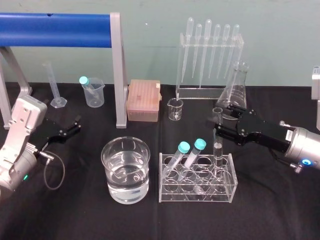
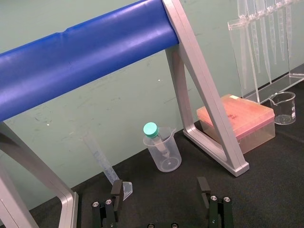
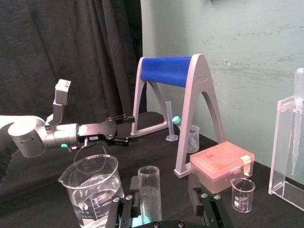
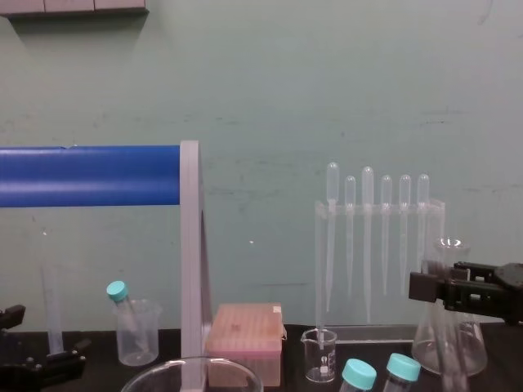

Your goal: Hold the test tube with one hand and immerse one end into the beaker, then return it to the test tube rack.

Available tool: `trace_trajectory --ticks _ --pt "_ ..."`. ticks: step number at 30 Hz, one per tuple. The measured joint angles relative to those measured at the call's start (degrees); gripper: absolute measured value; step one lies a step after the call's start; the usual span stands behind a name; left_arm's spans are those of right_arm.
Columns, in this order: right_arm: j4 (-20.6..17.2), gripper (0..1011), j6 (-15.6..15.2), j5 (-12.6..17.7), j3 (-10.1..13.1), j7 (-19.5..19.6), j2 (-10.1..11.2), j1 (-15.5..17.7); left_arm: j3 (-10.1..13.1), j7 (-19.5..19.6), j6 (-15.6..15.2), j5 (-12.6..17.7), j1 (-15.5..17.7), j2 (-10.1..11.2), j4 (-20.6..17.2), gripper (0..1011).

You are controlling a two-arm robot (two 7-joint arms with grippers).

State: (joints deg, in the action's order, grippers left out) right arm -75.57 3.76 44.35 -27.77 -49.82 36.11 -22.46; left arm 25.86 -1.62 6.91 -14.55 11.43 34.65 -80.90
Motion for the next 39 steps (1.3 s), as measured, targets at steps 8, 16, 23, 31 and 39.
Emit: trace_trajectory --ticks 8,16,23,31,39 --pt "-0.1 892 0.0 0.1 0.0 0.0 0.0 0.0 0.0 0.0 0.0 0.0 0.0 0.0 0.0 1000" --pt "-0.1 1000 0.0 0.1 0.0 0.0 0.0 0.0 0.0 0.0 0.0 0.0 0.0 0.0 0.0 1000" --pt "-6.5 1000 7.4 -0.1 5.9 4.1 1.2 1.7 0.0 0.0 0.0 0.0 0.0 0.0 0.0 1000" --pt "-15.4 1000 7.0 -9.5 14.2 23.7 5.0 7.3 0.0 0.0 0.0 0.0 0.0 0.0 0.0 1000" --pt "-12.5 1000 -11.2 -13.9 10.4 31.6 5.3 8.2 0.0 0.0 0.0 0.0 0.0 0.0 0.0 1000"
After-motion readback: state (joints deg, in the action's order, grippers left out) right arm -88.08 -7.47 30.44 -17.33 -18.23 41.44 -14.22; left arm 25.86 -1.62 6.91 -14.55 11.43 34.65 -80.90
